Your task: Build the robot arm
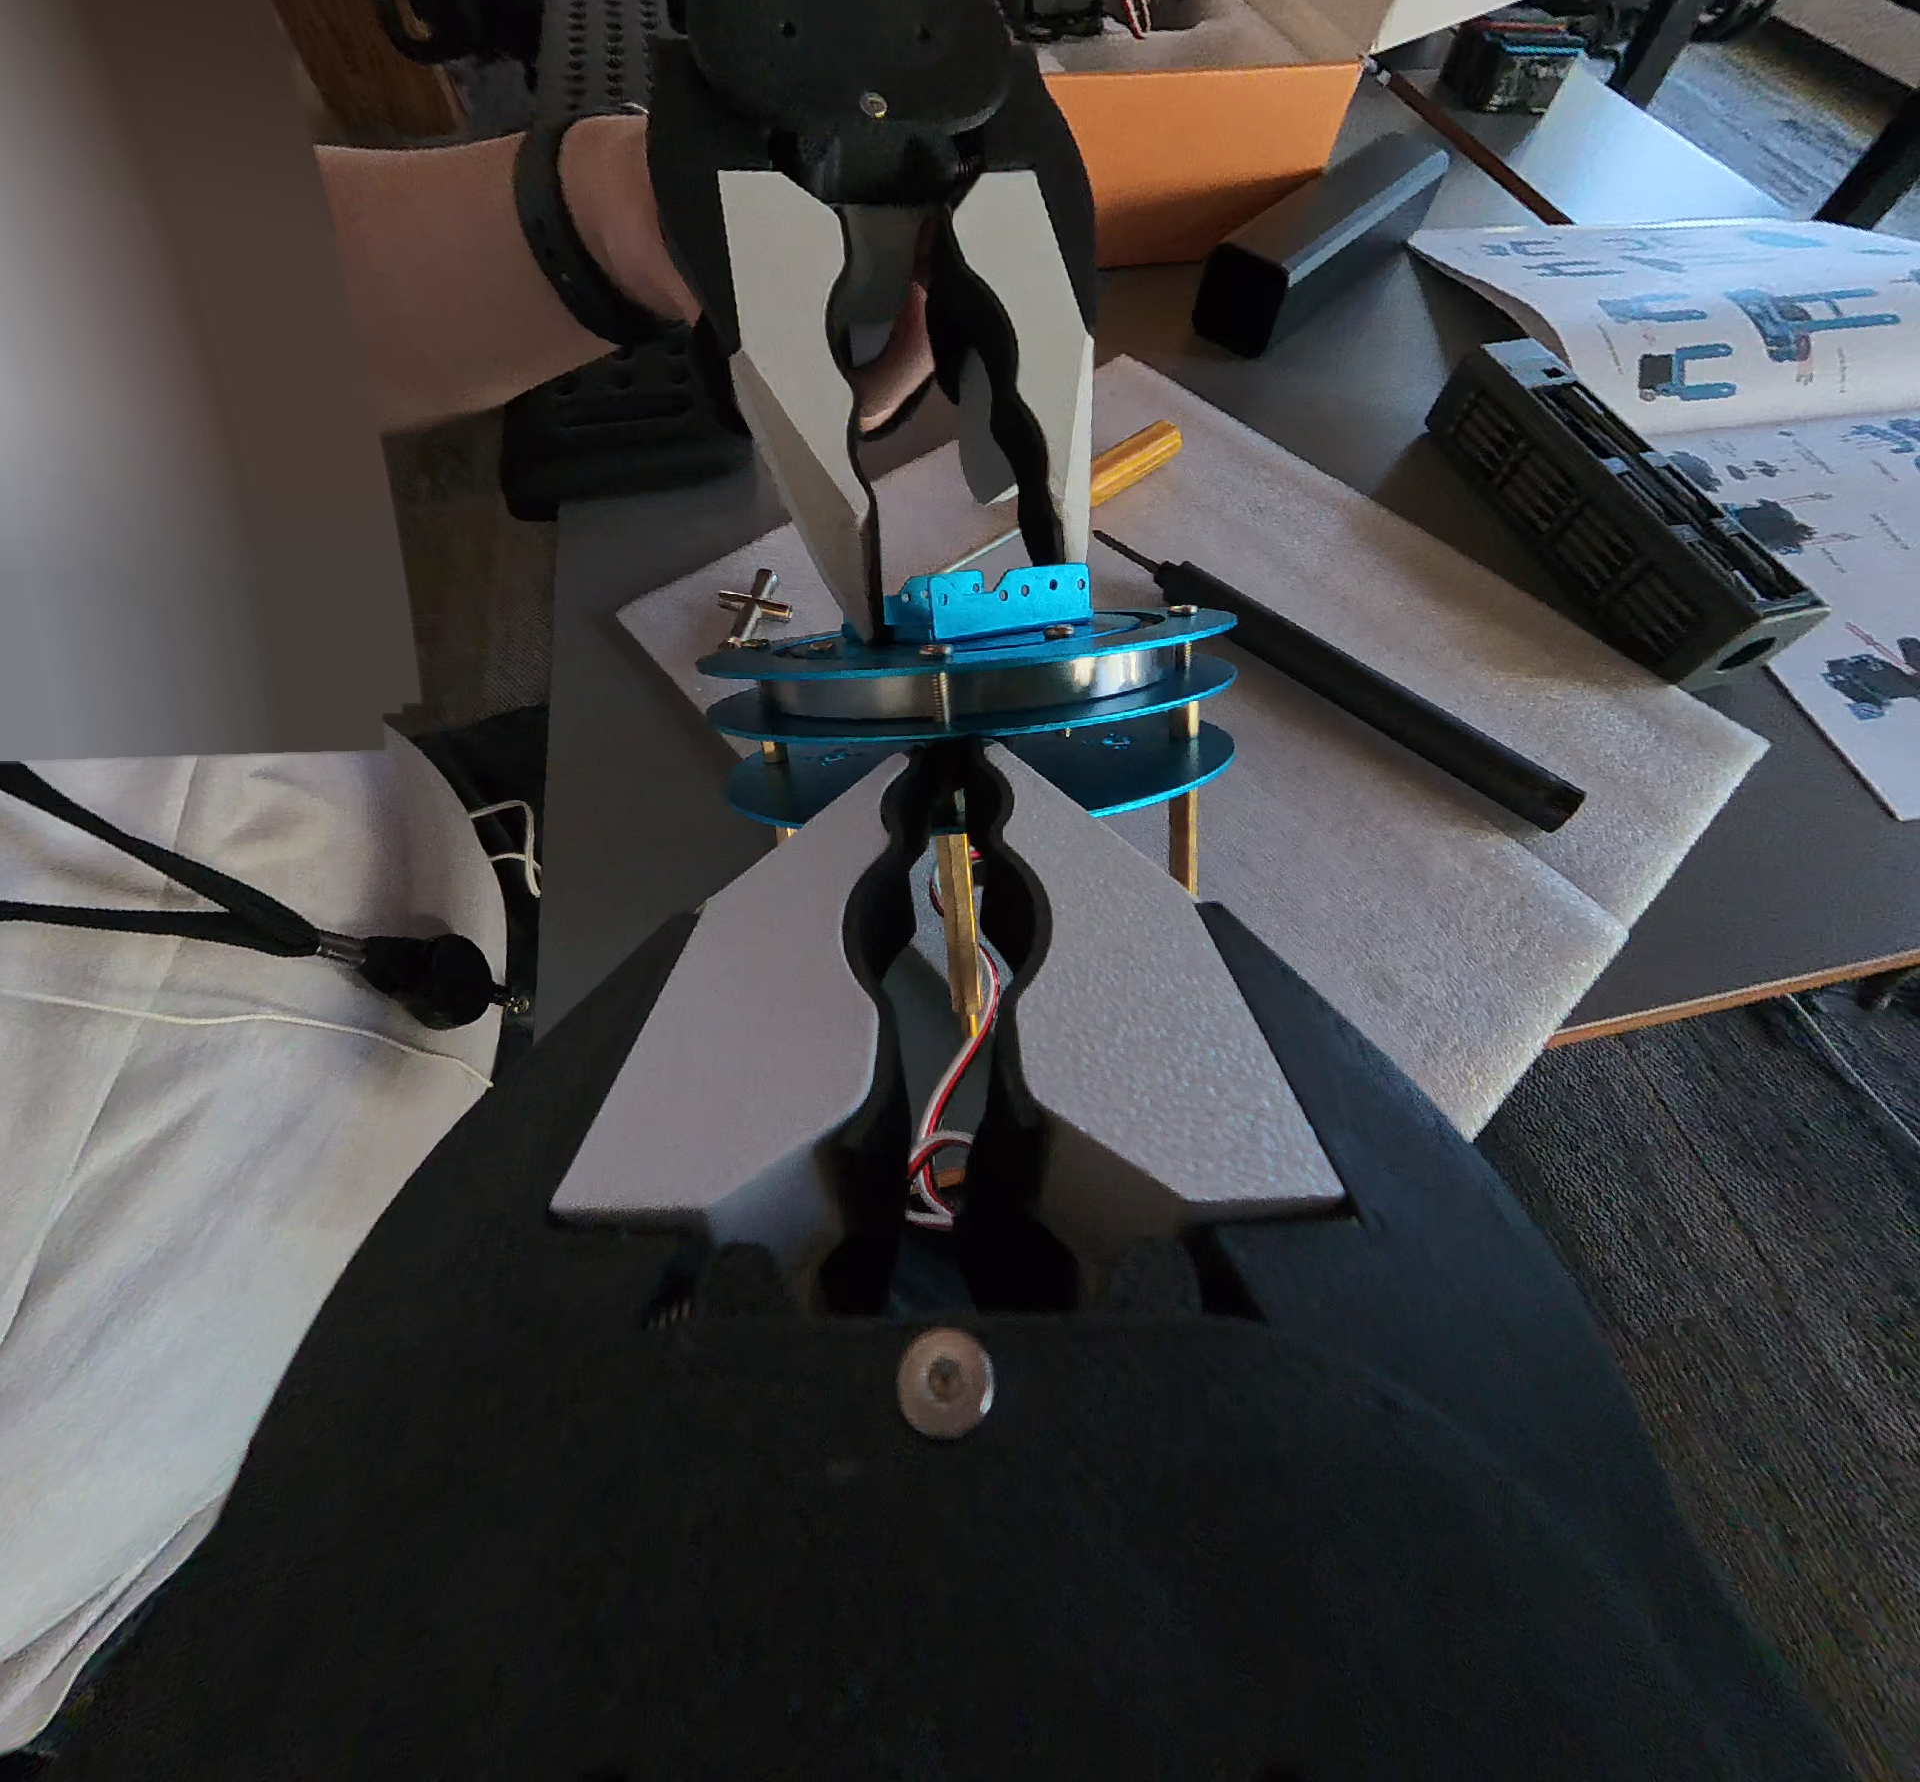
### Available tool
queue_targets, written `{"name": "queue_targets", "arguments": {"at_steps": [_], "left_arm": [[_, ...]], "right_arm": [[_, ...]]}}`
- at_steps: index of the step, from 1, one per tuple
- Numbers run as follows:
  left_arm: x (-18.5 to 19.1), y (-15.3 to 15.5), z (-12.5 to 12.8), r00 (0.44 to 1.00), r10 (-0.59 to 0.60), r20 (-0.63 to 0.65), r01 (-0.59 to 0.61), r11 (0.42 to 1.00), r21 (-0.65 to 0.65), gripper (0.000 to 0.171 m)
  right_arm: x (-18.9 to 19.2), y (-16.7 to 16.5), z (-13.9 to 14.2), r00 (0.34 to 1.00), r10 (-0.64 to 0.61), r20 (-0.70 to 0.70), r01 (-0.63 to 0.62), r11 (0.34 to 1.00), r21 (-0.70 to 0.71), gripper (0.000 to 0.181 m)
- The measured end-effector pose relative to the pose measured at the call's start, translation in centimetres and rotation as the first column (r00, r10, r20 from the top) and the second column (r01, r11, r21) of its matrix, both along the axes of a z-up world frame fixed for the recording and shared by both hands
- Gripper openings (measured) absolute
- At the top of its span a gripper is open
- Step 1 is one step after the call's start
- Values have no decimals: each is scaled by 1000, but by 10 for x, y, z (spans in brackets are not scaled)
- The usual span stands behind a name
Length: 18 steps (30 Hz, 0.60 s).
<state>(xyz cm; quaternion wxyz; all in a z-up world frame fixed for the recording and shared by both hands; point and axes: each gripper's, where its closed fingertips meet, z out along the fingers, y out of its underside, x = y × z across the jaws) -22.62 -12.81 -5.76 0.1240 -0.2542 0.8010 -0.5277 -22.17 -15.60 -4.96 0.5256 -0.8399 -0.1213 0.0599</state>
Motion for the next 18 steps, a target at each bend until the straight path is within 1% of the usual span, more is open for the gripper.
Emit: {"name": "queue_targets", "arguments": {"at_steps": [4,13,18], "left_arm": [[-1,0,0,999,-24,23,23,999,26,41],[-1,0,0,998,-35,46,33,998,48,42],[0,1,0,1000,-13,9,13,1000,-8,42]], "right_arm": [[-2,0,0,999,46,-3,-46,999,23,4],[-3,1,1,998,62,-4,-62,998,26,4],[-1,2,1,999,37,-5,-37,999,29,4]]}}
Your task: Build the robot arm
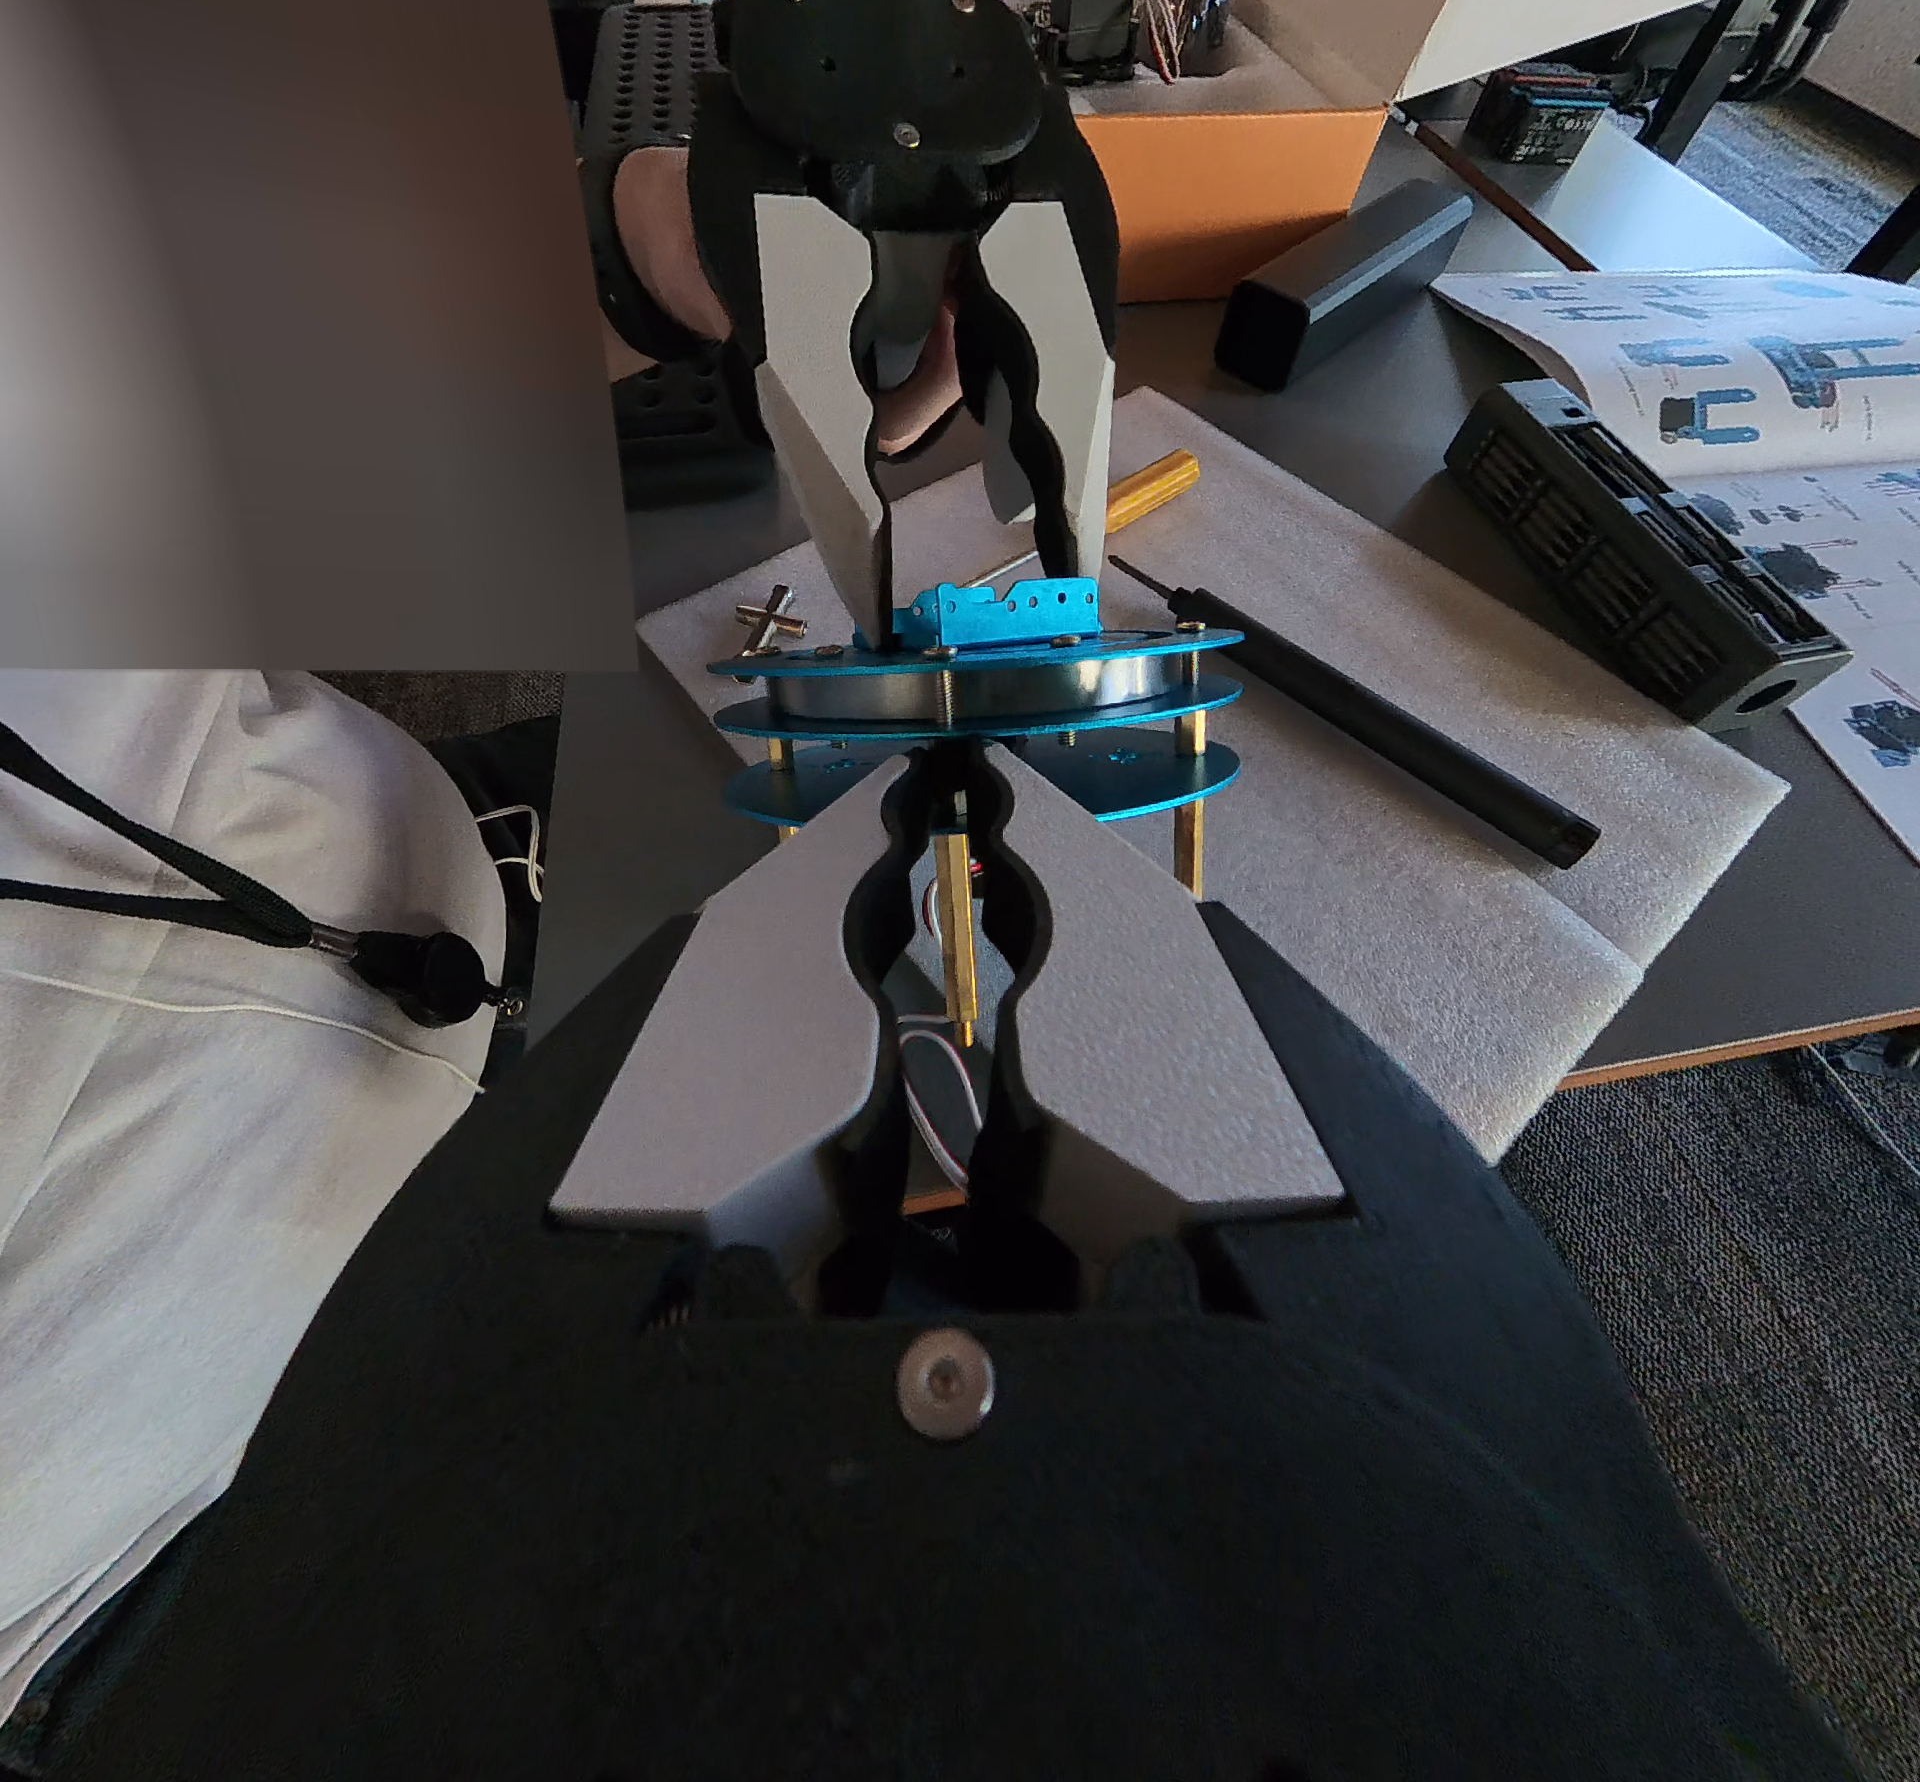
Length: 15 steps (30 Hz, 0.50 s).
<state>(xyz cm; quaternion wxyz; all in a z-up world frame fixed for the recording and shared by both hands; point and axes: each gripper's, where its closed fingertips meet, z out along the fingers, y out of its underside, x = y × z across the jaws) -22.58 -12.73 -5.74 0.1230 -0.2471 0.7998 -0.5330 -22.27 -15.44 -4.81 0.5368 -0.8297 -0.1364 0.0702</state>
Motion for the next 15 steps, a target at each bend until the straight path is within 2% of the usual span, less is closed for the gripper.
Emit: {"name": "queue_targets", "arguments": {"at_steps": [8,15], "left_arm": [[-3,2,-1,1000,-19,5,18,999,50,42],[0,5,0,999,25,-48,-26,1000,-18,42]], "right_arm": [[-3,3,1,999,36,-7,-36,999,-5,5],[3,9,5,1000,-6,-1,6,1000,9,4]]}}
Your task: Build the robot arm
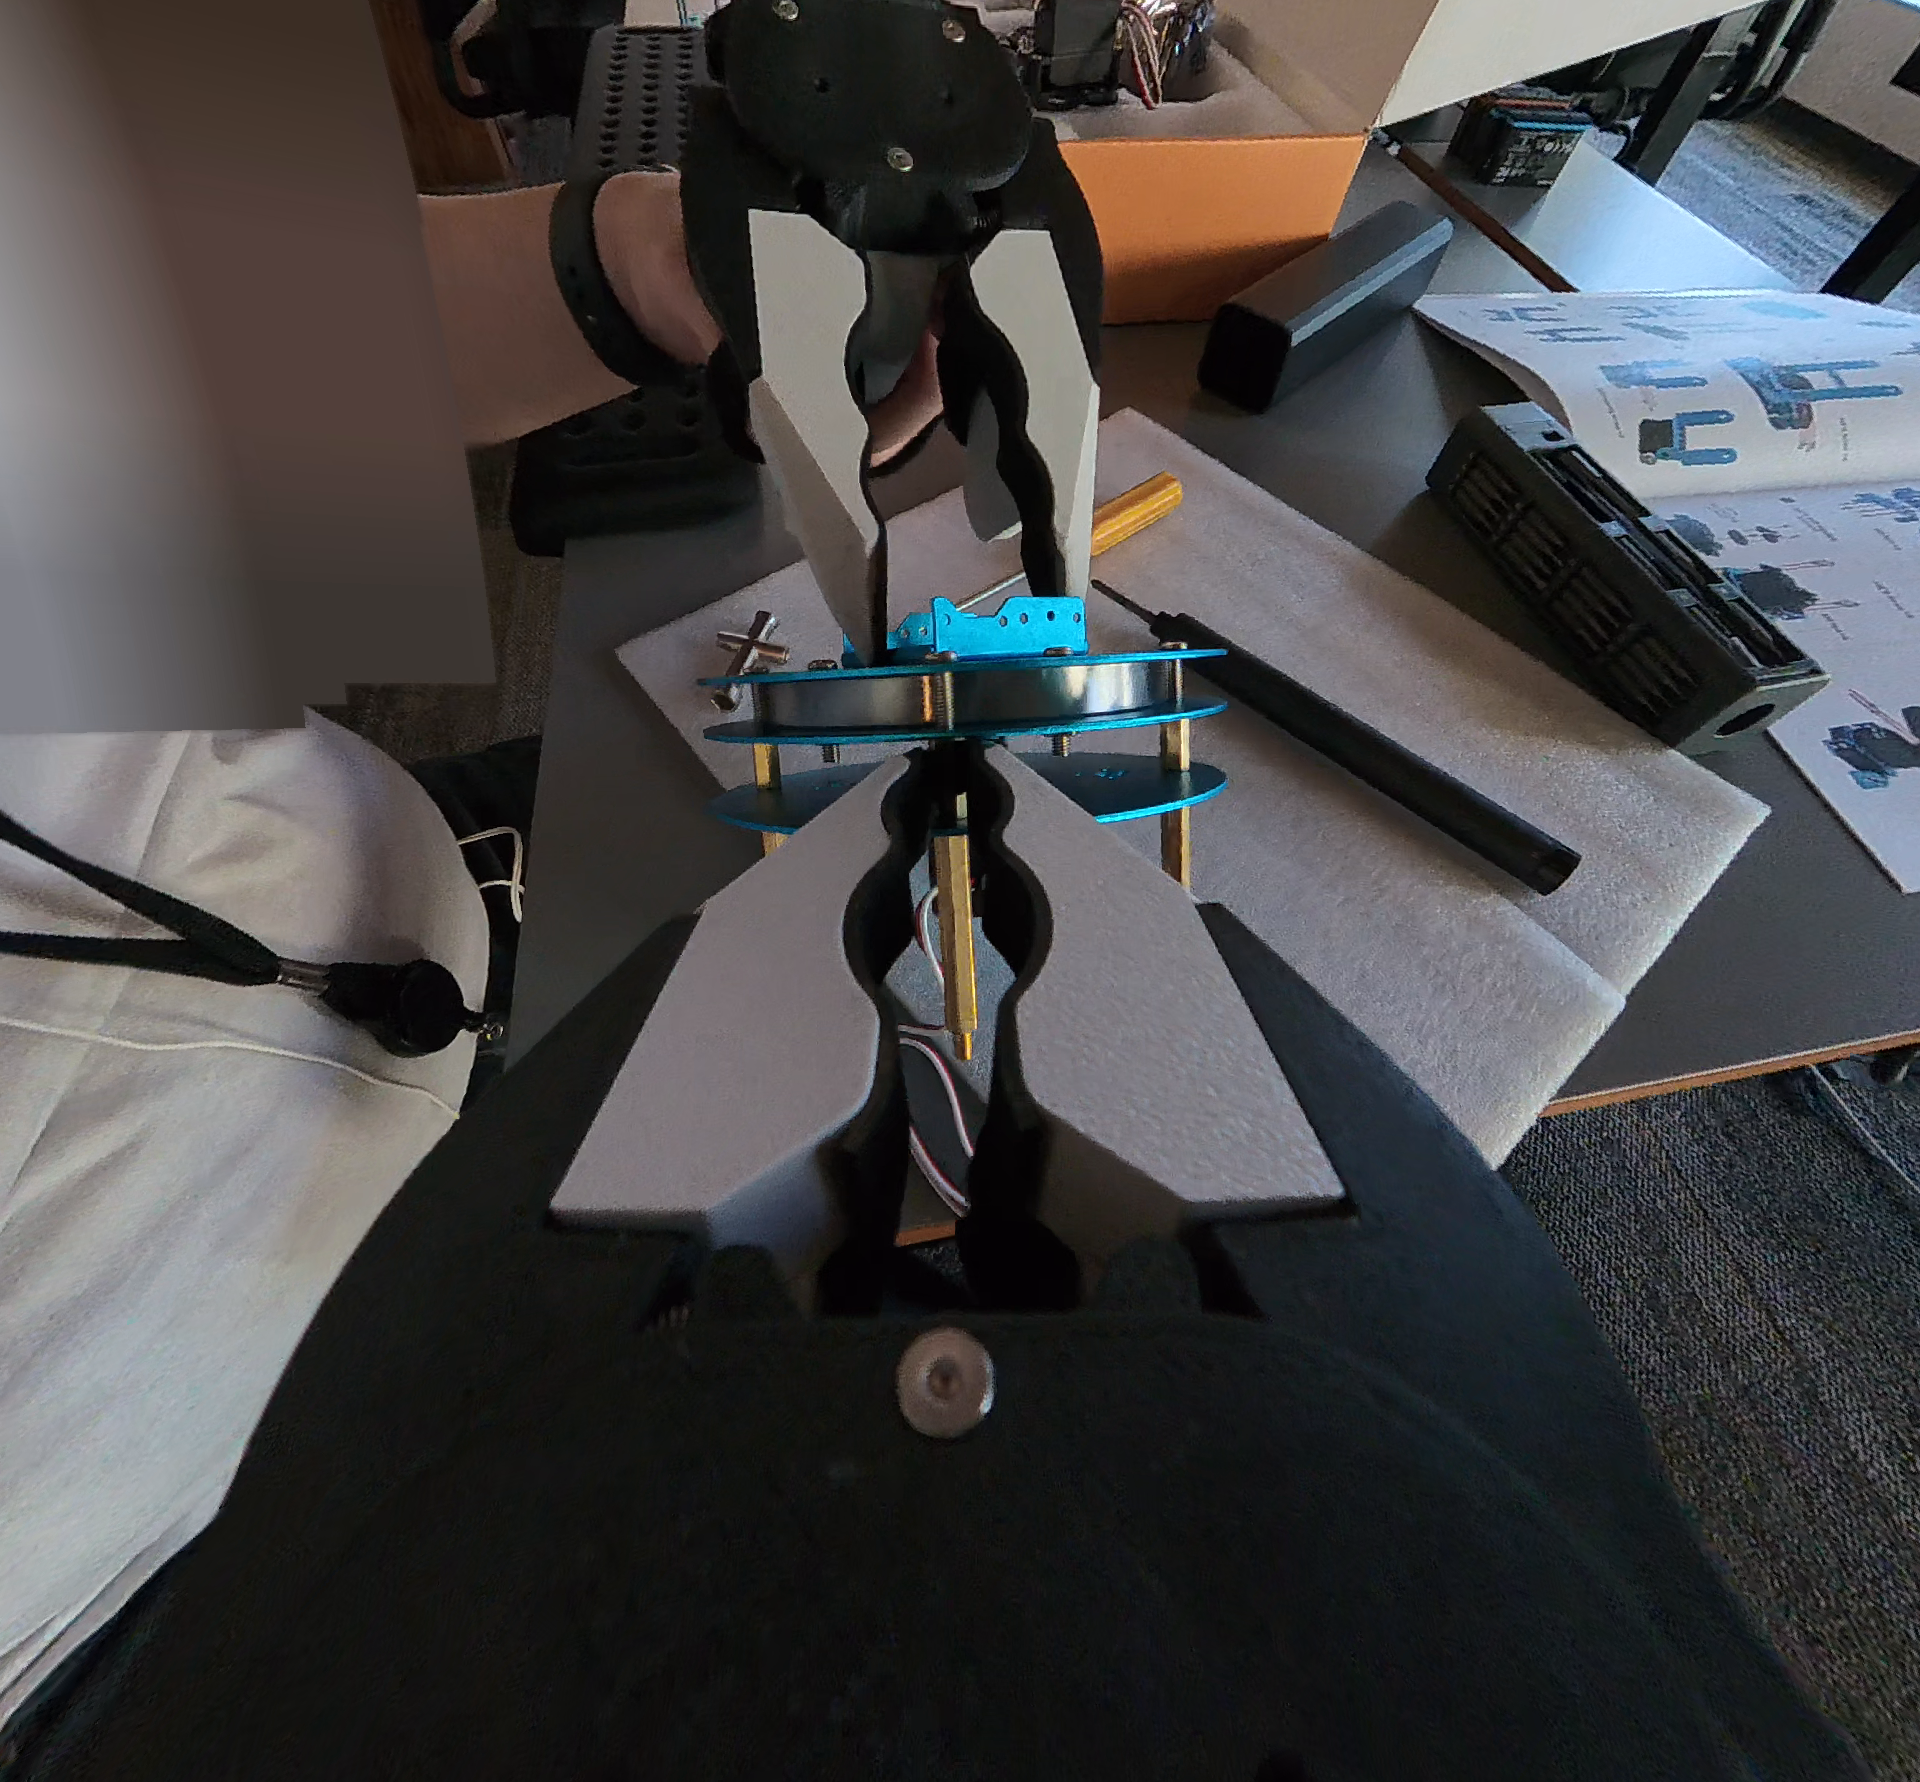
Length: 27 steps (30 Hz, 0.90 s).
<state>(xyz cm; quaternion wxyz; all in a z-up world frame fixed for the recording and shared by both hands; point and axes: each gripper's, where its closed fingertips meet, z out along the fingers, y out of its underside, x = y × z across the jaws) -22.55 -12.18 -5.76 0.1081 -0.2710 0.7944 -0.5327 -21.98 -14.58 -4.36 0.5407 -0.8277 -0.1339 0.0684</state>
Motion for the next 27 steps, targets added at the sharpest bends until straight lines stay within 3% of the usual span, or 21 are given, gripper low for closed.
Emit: {"name": "queue_targets", "arguments": {"at_steps": [4,10,11,12,14,15,17,20,24,27], "left_arm": [[0,6,0,998,13,-61,-13,1000,-2,41],[0,11,0,991,86,-102,-97,990,-106,40],[-4,11,3,994,50,-96,-63,988,-138,40],[-5,13,14,997,26,-70,-40,979,-202,1],[-6,18,56,999,29,-25,-37,914,-403,0],[-6,21,69,999,20,-34,-33,897,-441,0],[0,28,71,998,59,-30,-66,924,-378,0],[8,36,50,986,165,-9,-163,960,-230,0],[6,38,19,974,216,-63,-223,963,-151,29],[-4,31,-2,976,189,-108,-199,975,-96,44]], "right_arm": [[2,9,3,1000,-4,-2,4,1000,-31,4],[2,24,7,1000,17,-1,-17,1000,-21,4],[4,27,7,1000,7,1,-7,1000,-18,3],[5,30,6,1000,-3,-3,3,1000,-27,4],[3,33,6,1000,22,-7,-22,998,-51,3],[3,35,6,1000,25,5,-25,998,-58,3],[4,35,6,1000,22,17,-21,998,-66,4],[3,32,6,1000,25,9,-24,999,-42,4],[5,26,6,1000,19,-15,-19,1000,9,4],[8,20,5,999,12,-52,-9,999,51,4]]}}
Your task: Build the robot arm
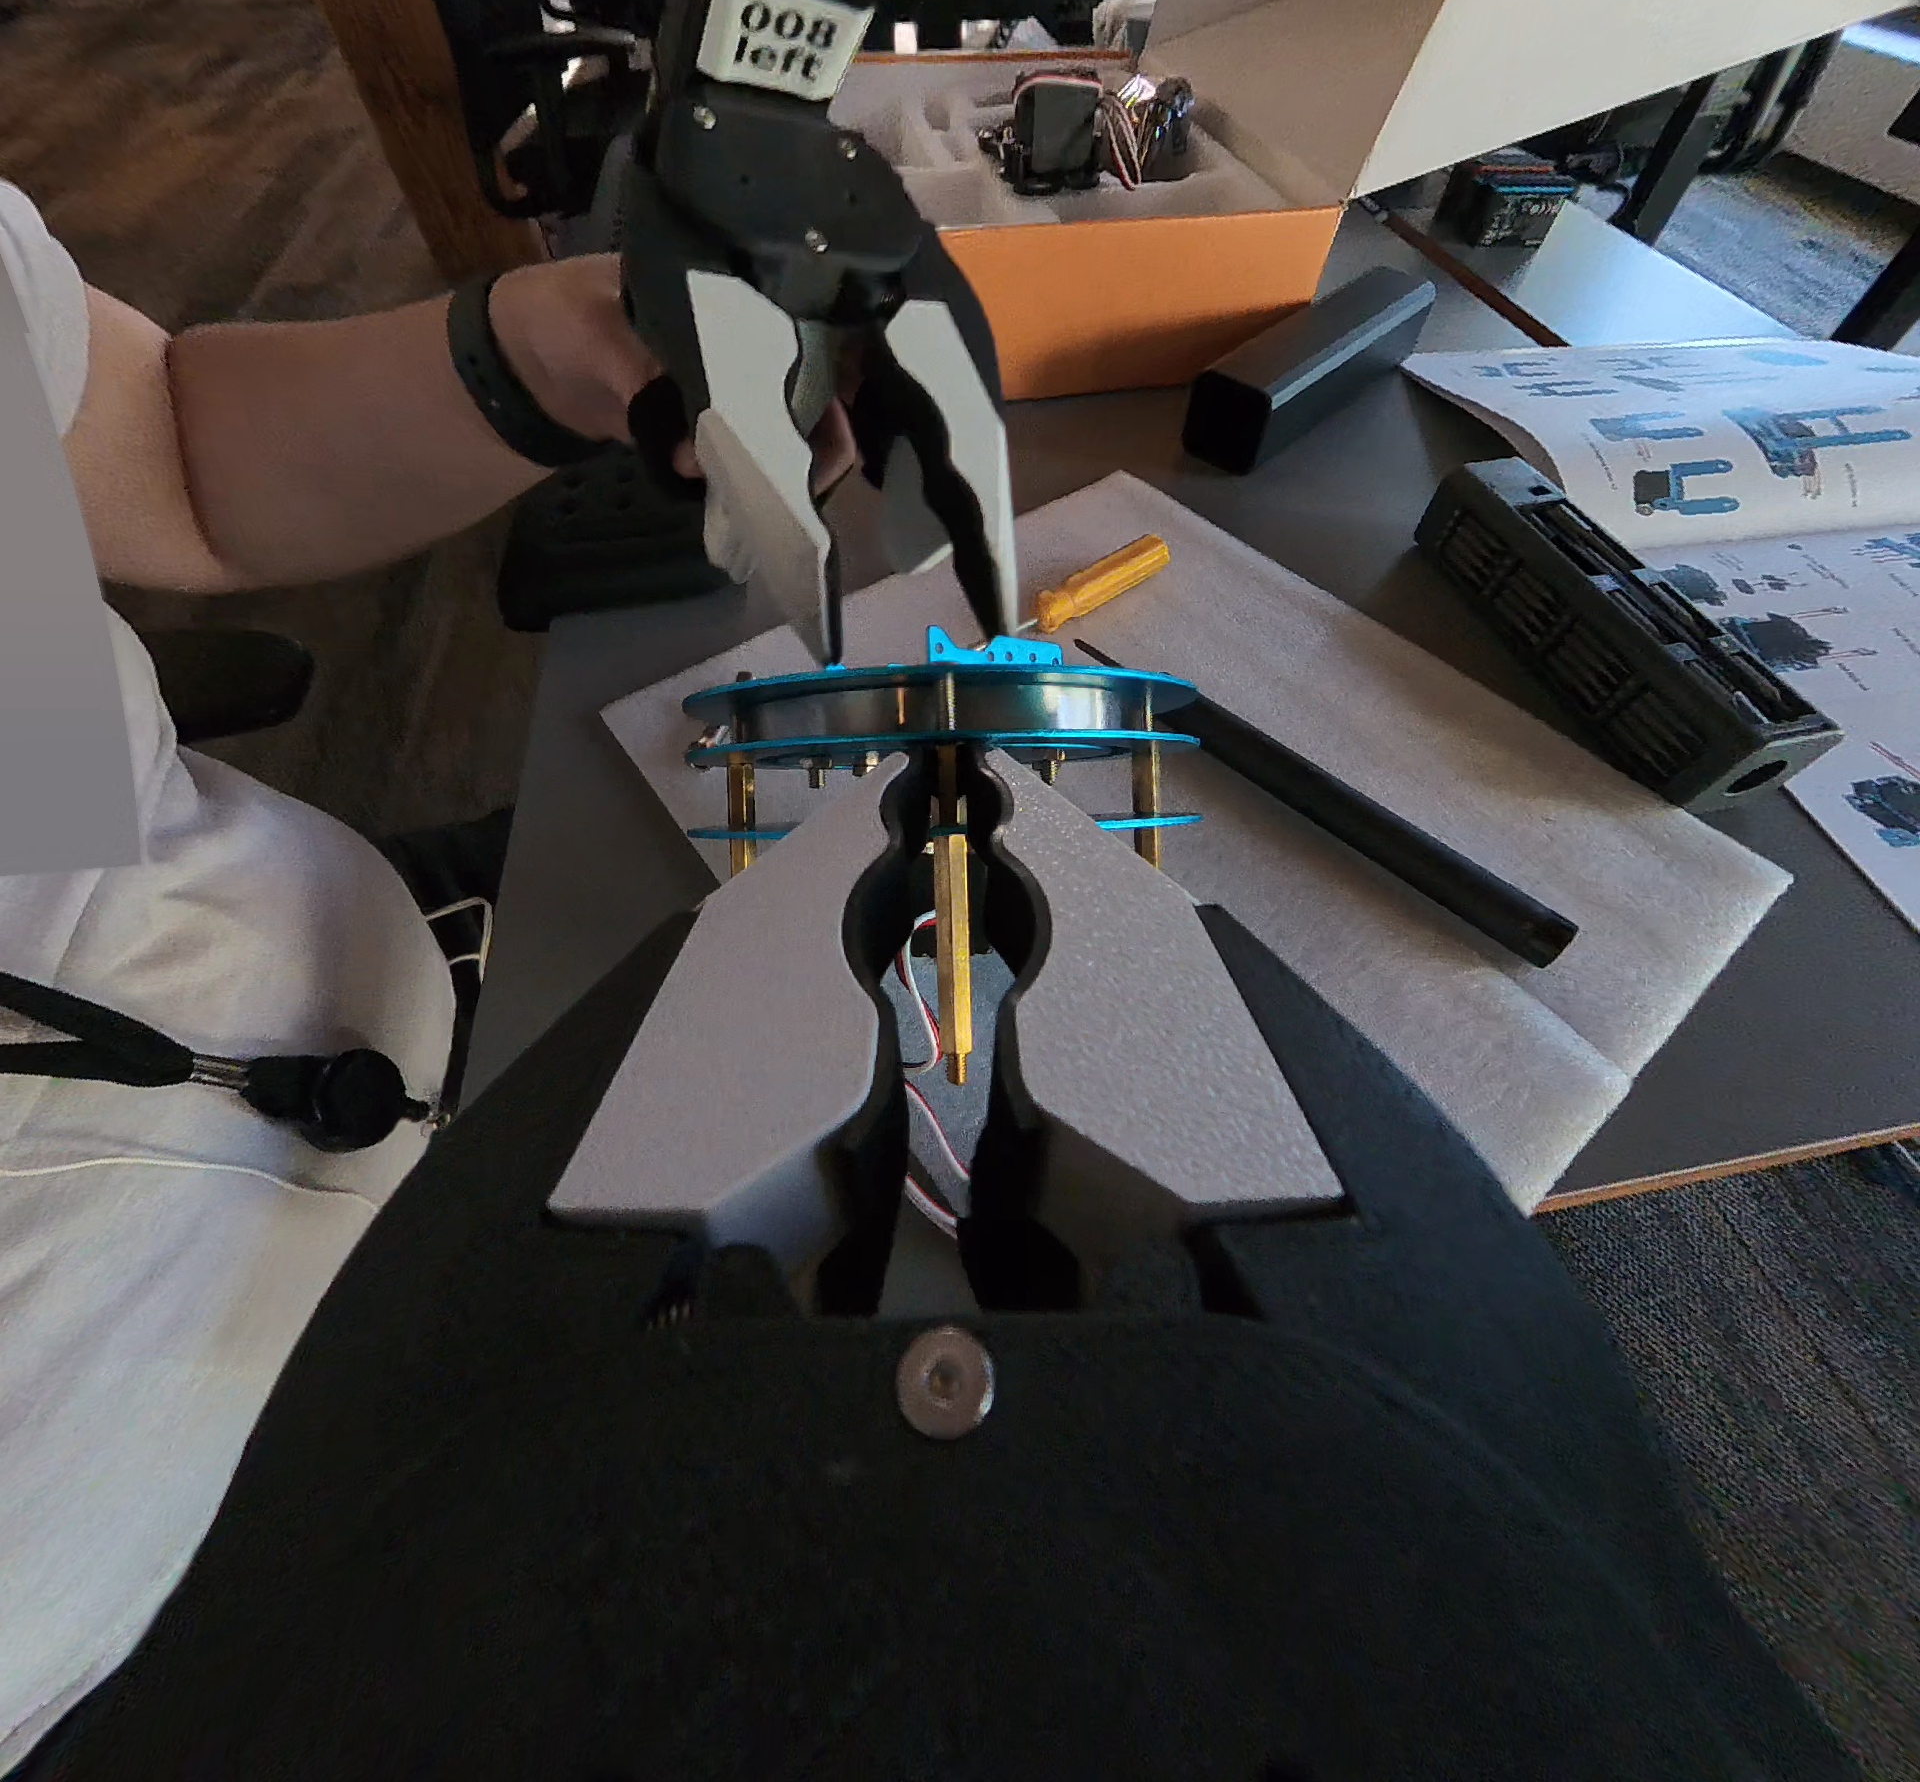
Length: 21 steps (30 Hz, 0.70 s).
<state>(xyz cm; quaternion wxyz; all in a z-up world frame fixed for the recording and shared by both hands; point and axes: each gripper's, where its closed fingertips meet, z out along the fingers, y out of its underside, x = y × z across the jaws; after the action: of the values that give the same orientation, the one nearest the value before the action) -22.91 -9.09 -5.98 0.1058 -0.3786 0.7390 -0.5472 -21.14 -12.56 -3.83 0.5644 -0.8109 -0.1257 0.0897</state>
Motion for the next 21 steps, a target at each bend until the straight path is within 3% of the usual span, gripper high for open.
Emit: {"name": "queue_targets", "arguments": {"at_steps": [5,14,16,19,21], "left_arm": [[-5,-9,-7,1000,-19,-13,19,1000,-15,37],[-9,-21,-5,998,-55,-6,55,998,16,39],[-14,-22,7,996,-84,28,85,996,-27,20],[-1,0,26,999,12,37,-6,984,-179,38],[5,6,17,999,-16,-39,7,976,-217,56]], "right_arm": [[3,-6,0,1000,-1,-20,2,998,59,4],[-2,-20,-3,999,48,1,-48,987,152,4],[-5,-25,-4,998,65,16,-67,983,173,4],[-14,-36,-9,990,123,75,-136,970,204,4],[-18,-42,-12,984,138,113,-160,963,216,5]]}}
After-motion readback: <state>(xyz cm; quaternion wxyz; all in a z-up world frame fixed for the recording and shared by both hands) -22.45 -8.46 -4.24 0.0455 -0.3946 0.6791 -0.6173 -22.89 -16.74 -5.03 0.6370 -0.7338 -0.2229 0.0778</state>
